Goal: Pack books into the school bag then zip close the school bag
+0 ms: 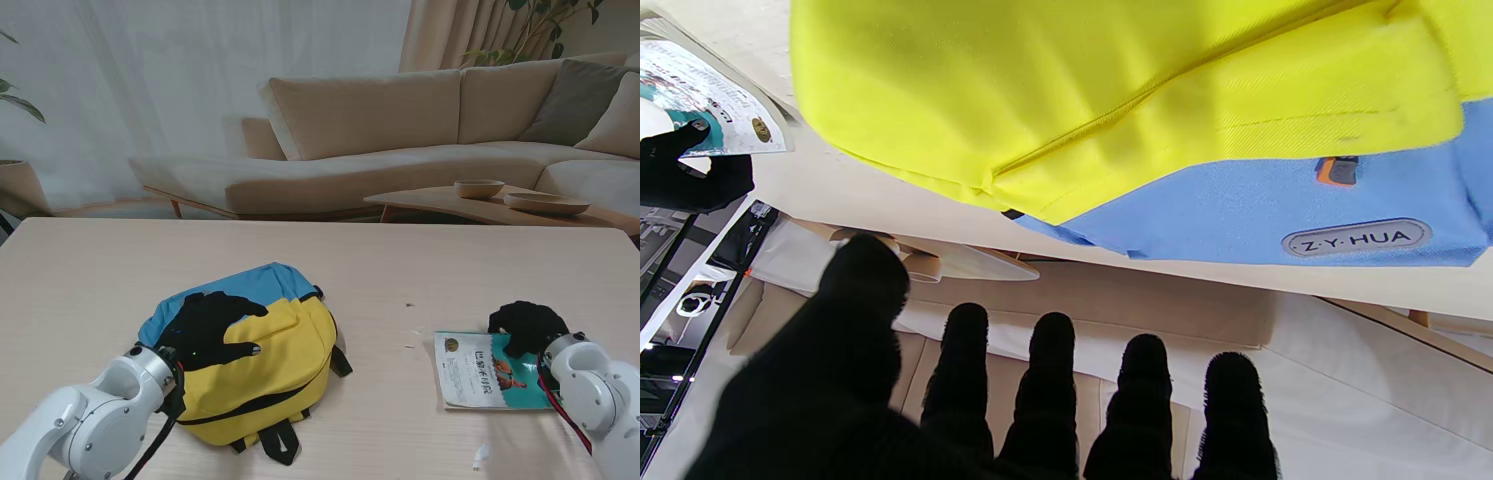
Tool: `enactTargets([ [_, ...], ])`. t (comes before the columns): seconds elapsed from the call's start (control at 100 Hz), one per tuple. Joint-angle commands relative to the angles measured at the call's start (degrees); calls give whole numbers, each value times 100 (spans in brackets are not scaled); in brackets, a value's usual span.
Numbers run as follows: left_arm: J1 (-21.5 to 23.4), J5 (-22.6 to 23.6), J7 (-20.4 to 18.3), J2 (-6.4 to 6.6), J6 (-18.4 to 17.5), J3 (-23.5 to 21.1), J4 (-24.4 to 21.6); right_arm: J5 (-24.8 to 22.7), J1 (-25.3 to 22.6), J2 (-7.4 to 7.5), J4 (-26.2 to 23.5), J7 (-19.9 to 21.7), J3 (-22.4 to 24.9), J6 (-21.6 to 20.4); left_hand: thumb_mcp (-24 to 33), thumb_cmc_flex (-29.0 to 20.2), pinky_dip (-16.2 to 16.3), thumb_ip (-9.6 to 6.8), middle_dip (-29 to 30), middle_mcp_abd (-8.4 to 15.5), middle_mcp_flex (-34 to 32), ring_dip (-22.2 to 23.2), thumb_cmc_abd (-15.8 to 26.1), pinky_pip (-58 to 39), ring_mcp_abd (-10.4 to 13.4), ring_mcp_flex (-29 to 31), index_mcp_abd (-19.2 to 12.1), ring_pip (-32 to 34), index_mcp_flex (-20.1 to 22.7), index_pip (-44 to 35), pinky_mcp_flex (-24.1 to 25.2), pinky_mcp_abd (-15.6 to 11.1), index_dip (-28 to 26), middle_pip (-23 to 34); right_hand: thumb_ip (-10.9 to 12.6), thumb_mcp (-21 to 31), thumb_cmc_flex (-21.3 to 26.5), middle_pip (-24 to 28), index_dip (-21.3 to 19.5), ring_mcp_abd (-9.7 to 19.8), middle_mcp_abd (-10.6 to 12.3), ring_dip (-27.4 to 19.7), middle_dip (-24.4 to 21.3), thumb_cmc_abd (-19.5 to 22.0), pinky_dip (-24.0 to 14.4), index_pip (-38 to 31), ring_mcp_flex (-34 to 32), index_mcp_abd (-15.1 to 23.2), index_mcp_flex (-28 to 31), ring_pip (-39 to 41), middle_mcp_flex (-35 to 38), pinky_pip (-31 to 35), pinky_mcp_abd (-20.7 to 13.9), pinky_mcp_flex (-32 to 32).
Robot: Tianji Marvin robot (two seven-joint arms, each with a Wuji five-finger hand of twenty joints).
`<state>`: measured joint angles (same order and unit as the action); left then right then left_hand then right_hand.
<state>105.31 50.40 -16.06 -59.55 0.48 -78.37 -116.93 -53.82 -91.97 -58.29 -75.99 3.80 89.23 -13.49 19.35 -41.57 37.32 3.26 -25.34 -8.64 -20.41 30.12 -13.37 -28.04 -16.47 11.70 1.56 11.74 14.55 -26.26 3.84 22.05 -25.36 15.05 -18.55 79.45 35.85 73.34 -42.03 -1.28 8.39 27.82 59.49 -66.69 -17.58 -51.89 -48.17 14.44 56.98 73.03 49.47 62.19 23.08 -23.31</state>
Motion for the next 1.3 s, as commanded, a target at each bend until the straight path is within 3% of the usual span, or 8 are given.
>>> enactTargets([
  [0.0, 60, 1, -83, -27, 2, -21, -71, 53, -132, -74, -131, 115, 18, 24, 142, 92, 100, -156, -52, 119, 133, -48, -3, 231, 126, -163, 51, -179, -57, 42, 115, -164, 54, -25, 1101, 1048, 296, 1007, -583, -83, 451, 102, 523, 398, -9, -580, 415, 607, 480, 229, 339, 165, 205, 96],
  [0.24, 79, -13, -71, -30, -5, -33, -81, 178, -267, -136, -468, 0, 198, 94, 132, 96, 108, -155, -48, 118, 144, -48, 11, 261, 142, -184, 69, -192, -32, 47, 121, -169, 54, -37, 2142, 1050, 89, 88, -1742, -26, -50, 523, 174, 901, -163, -614, 1656, 490, 373, -492, -1686, 274, -114, 456],
  [0.43, 94, -34, -45, -33, -28, -46, -81, 355, -287, -205, -551, -305, 266, -14, 120, 92, 114, -156, -48, 119, 144, -49, 18, 281, 147, -191, 74, -199, -26, 55, 126, -175, 55, -42, 3803, 1049, -130, -2822, -2096, -349, -613, -173, -3413, 1487, -114, -828, 924, 184, 612, -2832, -547, 163, -527, 144],
  [0.55, 107, -40, -37, -34, -45, -56, -84, 445, -312, -238, -659, -395, 301, -18, 110, 92, 120, -158, -46, 114, 142, -50, 21, 290, 145, -196, 79, -205, -16, 57, 125, -169, 54, -45, 4117, 1050, -105, -3648, -2404, -484, -869, -565, -4046, 1737, 1, -891, 299, 248, 695, -3526, 874, 89, -491, -126],
  [0.6, 115, -45, -23, -36, -51, -61, -85, 455, -315, -252, -691, -461, 305, -25, 111, 83, 123, -159, -46, 110, 138, -51, 17, 293, 145, -196, 80, -206, -7, 55, 124, -169, 53, -46, 4151, 1050, -68, -3350, -2540, -411, -1064, -547, -3878, 1832, 11, -928, -12, 288, 714, -3417, 1496, 121, -400, -183],
  [0.71, 118, -71, -6, -39, -59, -65, -83, 557, -330, -277, -808, -490, 333, -32, 106, 84, 129, -160, -44, 118, 136, -50, 26, 298, 145, -196, 83, -207, -2, 58, 123, -171, 52, -50, 2922, 1050, 775, -1826, -2753, -266, -1266, -306, -2783, 0, -1, -949, -600, 427, 677, -2677, 2164, 246, -271, -239],
  [0.91, 102, -181, 10, -42, -114, -74, -60, 920, -328, -341, -1084, -493, 376, 27, 100, 72, 138, -162, -46, 111, 116, -47, 28, 309, 138, -177, 93, -203, 21, 57, 117, -167, 49, -46, 2728, 1051, 735, -425, -3102, -569, -1585, -282, -1580, 459, -206, -1201, -530, 384, 295, -859, 2012, 559, -131, -143],
  [1.29, -30, -554, -21, -43, -235, -71, 9, 1231, -38, -469, -1493, -823, 175, 421, 89, 76, 174, -164, -36, 92, 116, -35, 38, 305, 101, -122, 85, -179, -33, 83, 63, -133, 59, -62, 2844, 1051, 771, -164, -3220, -775, -1604, -305, -1187, 601, -409, -1357, -697, 352, 236, -356, 2152, 907, -24, -334],
])
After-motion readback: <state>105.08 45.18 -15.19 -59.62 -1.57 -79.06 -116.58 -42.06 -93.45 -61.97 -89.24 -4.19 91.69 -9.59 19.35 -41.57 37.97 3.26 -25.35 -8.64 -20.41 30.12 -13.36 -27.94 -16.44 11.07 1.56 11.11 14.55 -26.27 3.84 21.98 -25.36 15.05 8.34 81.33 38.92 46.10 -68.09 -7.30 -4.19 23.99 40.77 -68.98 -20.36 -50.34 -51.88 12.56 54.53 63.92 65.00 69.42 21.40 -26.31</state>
